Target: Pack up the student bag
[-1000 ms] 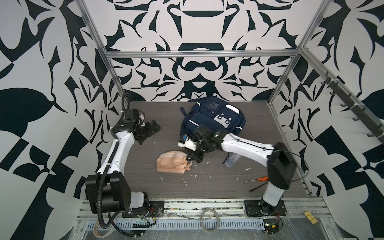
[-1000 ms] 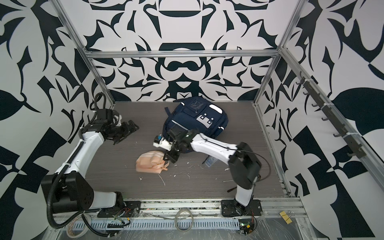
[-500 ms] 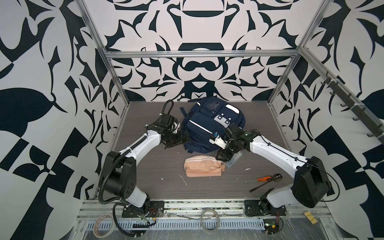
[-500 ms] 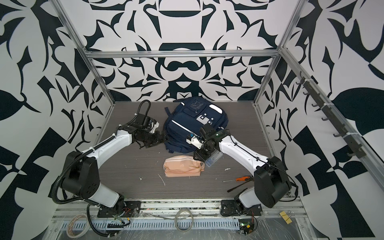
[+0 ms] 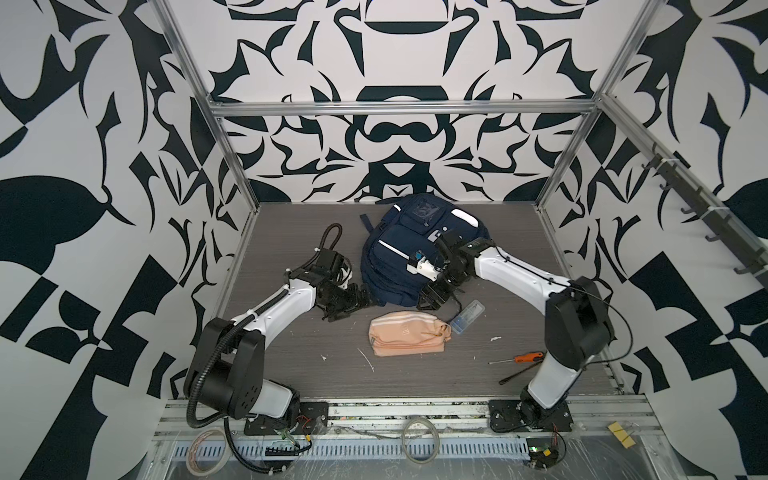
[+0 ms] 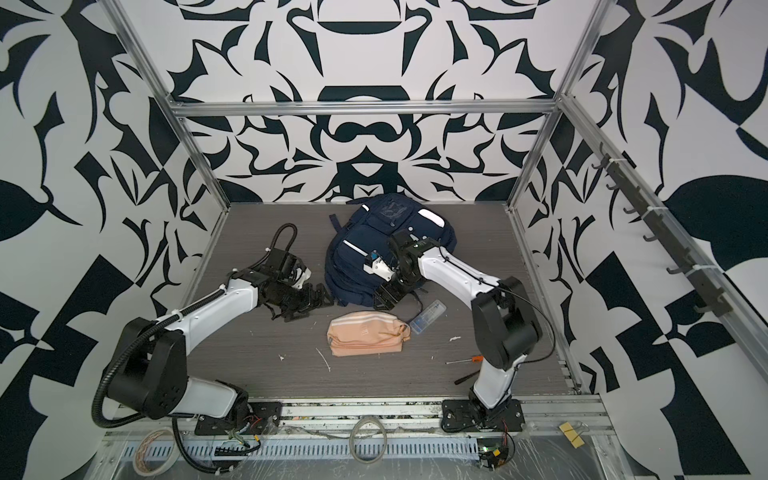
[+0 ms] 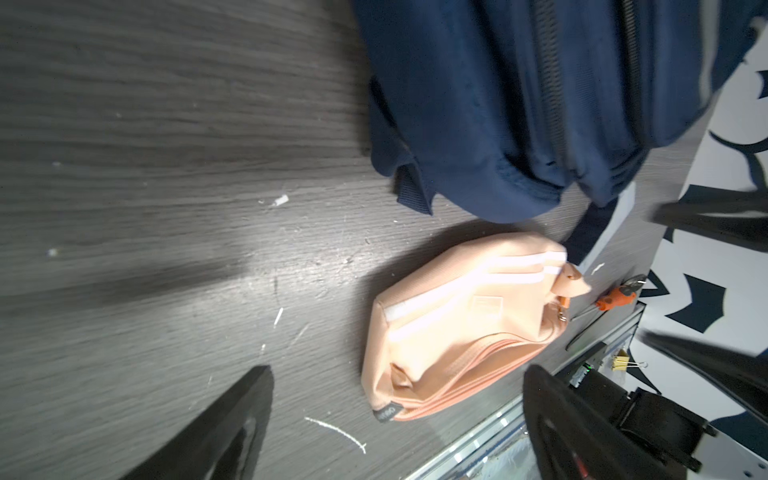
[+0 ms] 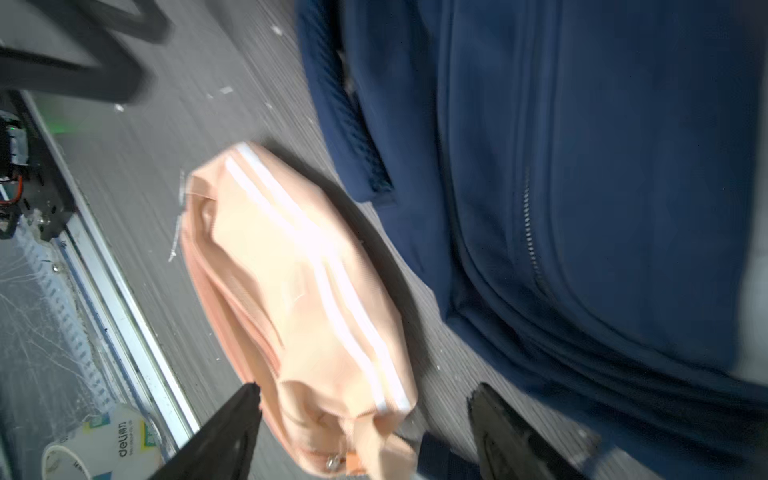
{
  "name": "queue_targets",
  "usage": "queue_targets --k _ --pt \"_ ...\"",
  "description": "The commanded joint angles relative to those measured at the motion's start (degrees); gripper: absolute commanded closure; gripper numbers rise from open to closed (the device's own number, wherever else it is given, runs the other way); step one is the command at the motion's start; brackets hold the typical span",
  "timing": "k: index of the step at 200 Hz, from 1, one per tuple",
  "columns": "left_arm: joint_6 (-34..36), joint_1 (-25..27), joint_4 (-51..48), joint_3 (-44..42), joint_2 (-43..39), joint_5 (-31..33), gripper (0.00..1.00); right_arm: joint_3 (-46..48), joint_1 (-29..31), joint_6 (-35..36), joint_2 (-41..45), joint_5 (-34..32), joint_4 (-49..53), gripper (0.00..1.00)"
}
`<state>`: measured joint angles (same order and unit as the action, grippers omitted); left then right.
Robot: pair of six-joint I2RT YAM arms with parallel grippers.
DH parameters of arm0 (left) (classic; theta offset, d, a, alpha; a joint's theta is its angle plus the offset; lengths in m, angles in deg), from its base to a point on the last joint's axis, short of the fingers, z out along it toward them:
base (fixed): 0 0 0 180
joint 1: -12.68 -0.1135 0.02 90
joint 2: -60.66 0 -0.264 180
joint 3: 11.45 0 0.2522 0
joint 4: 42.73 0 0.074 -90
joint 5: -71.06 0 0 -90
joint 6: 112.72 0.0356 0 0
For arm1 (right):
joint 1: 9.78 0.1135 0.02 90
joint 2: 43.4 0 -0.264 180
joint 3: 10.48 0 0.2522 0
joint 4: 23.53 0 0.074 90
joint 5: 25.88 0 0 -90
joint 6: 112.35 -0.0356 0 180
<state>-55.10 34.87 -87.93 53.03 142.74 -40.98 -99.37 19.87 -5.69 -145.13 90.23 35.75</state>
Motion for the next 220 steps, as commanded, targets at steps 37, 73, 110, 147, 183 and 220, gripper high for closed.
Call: queue_targets --k 37,73,110,147,183,220 --pt "-0.6 -0.5 -1.2 0.6 -4.0 3.8 0.03 -3.2 0.7 2.6 -5.3 1.9 3.1 0.21" --pt "0.3 -1.8 -1.1 1.9 -3.7 4.0 0.03 -5.4 2.8 3.1 -9.2 -0.5 4.0 0.21" --pt "0.4 -3.1 -1.1 2.5 -4.3 4.4 0.03 -3.6 6.4 2.3 -10.9 -7.7 2.3 0.21" --pt "0.2 -3.4 -1.3 2.4 -6.0 6.4 0.03 -0.4 7.6 2.4 -9.8 -14.6 0.3 0.24" --pt "4.8 -2.8 -1.4 5.1 -6.1 6.6 0.04 1.5 8.3 2.3 -8.9 -15.5 -1.5 0.34" --pt "6.1 -3.0 1.1 5.5 -6.5 6.2 0.03 4.5 8.8 2.0 -6.4 -16.7 -4.5 0.58"
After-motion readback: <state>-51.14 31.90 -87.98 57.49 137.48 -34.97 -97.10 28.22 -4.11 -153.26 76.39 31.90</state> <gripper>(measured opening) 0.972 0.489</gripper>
